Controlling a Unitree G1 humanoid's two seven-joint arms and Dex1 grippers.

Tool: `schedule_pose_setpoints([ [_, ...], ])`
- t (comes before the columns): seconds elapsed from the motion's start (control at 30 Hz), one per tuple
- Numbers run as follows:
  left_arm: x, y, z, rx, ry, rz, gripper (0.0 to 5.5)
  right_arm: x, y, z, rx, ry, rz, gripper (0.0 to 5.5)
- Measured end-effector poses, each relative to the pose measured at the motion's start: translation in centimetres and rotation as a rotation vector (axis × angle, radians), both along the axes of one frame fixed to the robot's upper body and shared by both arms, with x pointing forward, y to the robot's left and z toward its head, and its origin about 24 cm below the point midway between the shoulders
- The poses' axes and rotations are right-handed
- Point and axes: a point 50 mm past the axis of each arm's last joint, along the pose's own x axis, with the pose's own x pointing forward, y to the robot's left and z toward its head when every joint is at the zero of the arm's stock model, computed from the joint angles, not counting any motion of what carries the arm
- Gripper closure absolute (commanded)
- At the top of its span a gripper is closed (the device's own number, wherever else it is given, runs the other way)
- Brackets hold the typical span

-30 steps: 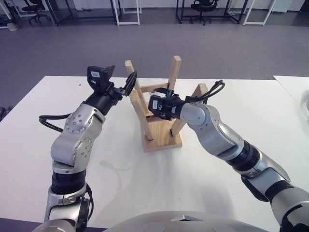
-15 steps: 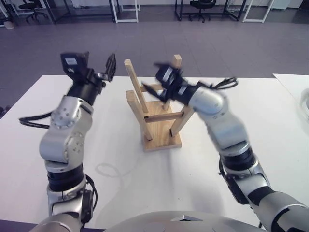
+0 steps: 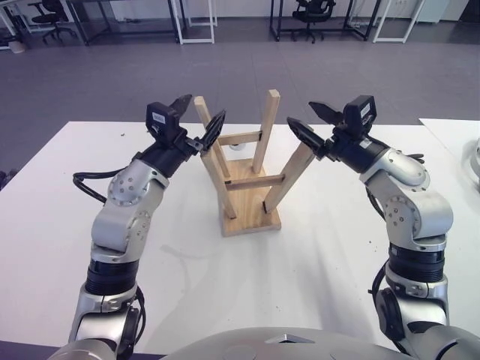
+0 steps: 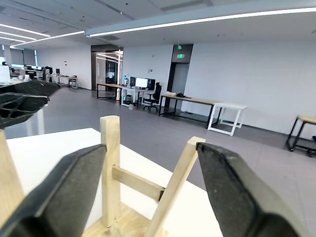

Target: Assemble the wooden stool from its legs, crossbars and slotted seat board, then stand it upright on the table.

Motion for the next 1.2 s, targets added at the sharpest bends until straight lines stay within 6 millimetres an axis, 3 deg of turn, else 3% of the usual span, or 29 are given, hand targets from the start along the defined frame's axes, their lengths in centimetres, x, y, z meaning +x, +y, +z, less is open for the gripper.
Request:
schedule_pose_setpoints([
  [0.17, -0.7, 0.7, 0.6, -0.132, 0.091, -0.086, 1.39, 0.0, 0.4, 0.5, 0.194, 0.11, 0.087, 2.1],
  [0.23, -0.5, 1.3, 1.8, -0.136, 0.116, -0.116, 1.39, 0.3, 0.2, 2.6, 0.269, 0.075, 0.135, 2.1],
  [0.33, 0.1, 2.2, 8.1, -0.143, -0.07, -0.155, 1.39, 0.5, 0.1, 8.6, 0.311, -0.105, 0.22, 2.1],
  [0.37, 0.1, 2.6, 8.9, -0.119, -0.1, -0.146, 1.39, 0.5, -0.2, 9.4, 0.302, -0.136, 0.219, 2.1],
  [0.4, 0.4, 2.6, 8.3, -0.1, -0.077, -0.142, 1.39, 0.8, -0.2, 9.3, 0.291, -0.137, 0.216, 2.1],
  [0.47, 0.7, 2.1, 6.5, -0.069, -0.013, -0.152, 1.39, 1.4, 0.0, 8.3, 0.25, -0.104, 0.196, 2.1],
  [0.5, 0.7, 1.3, 5.0, -0.079, 0.038, -0.177, 1.39, 1.8, 0.1, 6.2, 0.196, -0.044, 0.174, 2.1],
  [0.53, 0.7, 0.7, 2.8, -0.065, 0.091, -0.168, 1.39, 2.2, 0.2, 2.7, 0.139, 0.061, 0.138, 2.1],
  [0.57, 0.5, 0.6, 1.9, -0.073, 0.064, -0.152, 1.39, 2.2, -0.2, 1.1, 0.114, 0.074, 0.104, 2.1],
  [0.63, 0.5, 0.6, 0.6, -0.041, 0.009, -0.099, 1.39, 2.1, 0.0, 0.4, 0.026, 0.029, 0.078, 2.1],
  [0.73, 0.2, 0.9, -0.6, -0.065, -0.015, -0.062, 1.39, 1.6, 0.6, 0.0, 0.042, 0.005, 0.084, 2.1],
  [0.87, 0.4, 1.9, 0.6, -0.098, -0.016, -0.041, 1.39, 1.3, 1.0, 0.1, 0.222, 0.067, 0.138, 2.1],
  [0.97, 0.4, 4.6, 3.2, -0.23, -0.03, -0.004, 1.39, 2.5, -2.7, 2.4, 0.392, 0.019, 0.034, 2.1],
  [1.03, -0.1, 6.5, 5.3, -0.272, -0.104, 0.028, 1.39, 2.8, -4.2, 3.8, 0.399, -0.044, -0.008, 2.1],
  [1.1, -0.6, 9.5, 4.5, -0.264, -0.077, 0.127, 1.39, 4.2, -4.3, 2.2, 0.288, -0.008, -0.048, 2.1],
  [1.13, -0.9, 11.1, 2.5, -0.261, -0.001, 0.19, 1.39, 5.1, -3.7, -0.6, 0.19, 0.077, -0.057, 2.1],
  [1.2, -1.3, 12.4, -0.3, -0.19, 0.111, 0.257, 1.39, 5.5, -1.2, -5.2, 0.113, 0.208, 0.034, 2.1],
])
